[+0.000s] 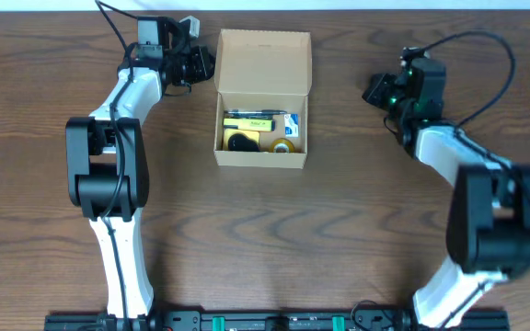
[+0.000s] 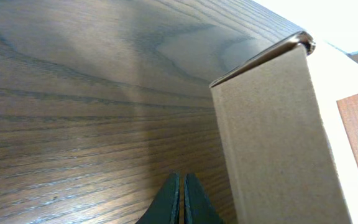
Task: Pack container
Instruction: 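Push the lid flap closed with both grippers from behind the box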
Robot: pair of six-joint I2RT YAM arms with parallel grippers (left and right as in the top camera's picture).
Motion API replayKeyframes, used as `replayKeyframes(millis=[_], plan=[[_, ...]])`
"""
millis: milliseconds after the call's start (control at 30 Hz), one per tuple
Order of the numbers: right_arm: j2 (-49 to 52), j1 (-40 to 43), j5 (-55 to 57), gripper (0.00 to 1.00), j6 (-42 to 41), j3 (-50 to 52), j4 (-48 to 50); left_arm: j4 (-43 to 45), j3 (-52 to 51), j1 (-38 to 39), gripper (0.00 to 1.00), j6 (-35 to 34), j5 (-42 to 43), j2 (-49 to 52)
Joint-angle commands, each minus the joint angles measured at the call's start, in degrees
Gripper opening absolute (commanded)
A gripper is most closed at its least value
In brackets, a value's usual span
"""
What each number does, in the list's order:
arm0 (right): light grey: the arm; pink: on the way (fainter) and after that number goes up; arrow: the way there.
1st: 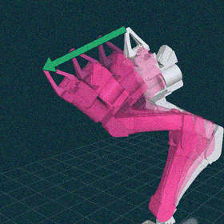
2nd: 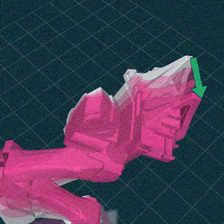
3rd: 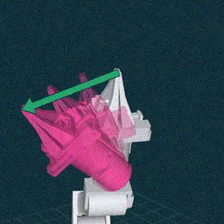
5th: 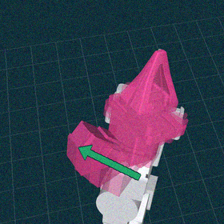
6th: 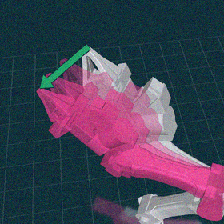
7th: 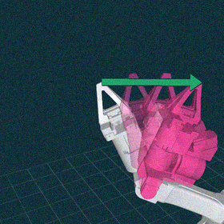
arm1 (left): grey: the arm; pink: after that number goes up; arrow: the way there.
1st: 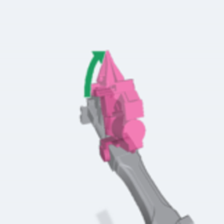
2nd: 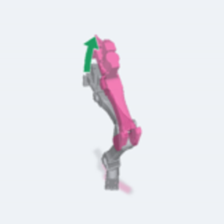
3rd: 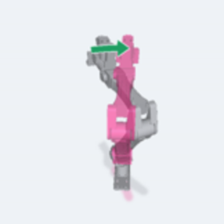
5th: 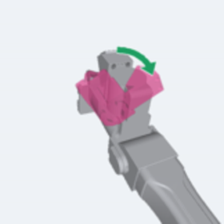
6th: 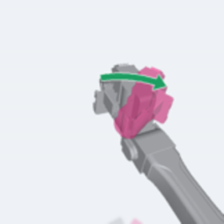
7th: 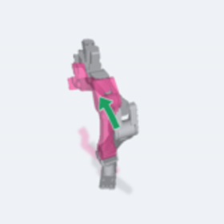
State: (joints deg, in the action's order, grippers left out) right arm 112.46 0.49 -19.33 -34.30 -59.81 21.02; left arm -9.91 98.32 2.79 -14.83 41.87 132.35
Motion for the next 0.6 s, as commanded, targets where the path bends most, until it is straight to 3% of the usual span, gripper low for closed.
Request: replayKeyframes(millis=[0, 200, 567], plan=[[5.8, 0.2, -13.5, 0.01, -9.2, -0.2, 5.5, 0.4, 1.2, -0.2, 0.06, 0.0, 1.7, 0.3], [12.7, -2.5, -19.5, 0.01, -12.3, -5.8, 9.9, 0.7, 1.2, -0.2, 0.06, 0.0, 3.9, 0.3], [23.5, -8.5, -26.6, 0.01, -12.4, -25.9, 2.9, 1.2, 1.2, -0.2, 0.06, 0.0, 8.0, 0.3]])
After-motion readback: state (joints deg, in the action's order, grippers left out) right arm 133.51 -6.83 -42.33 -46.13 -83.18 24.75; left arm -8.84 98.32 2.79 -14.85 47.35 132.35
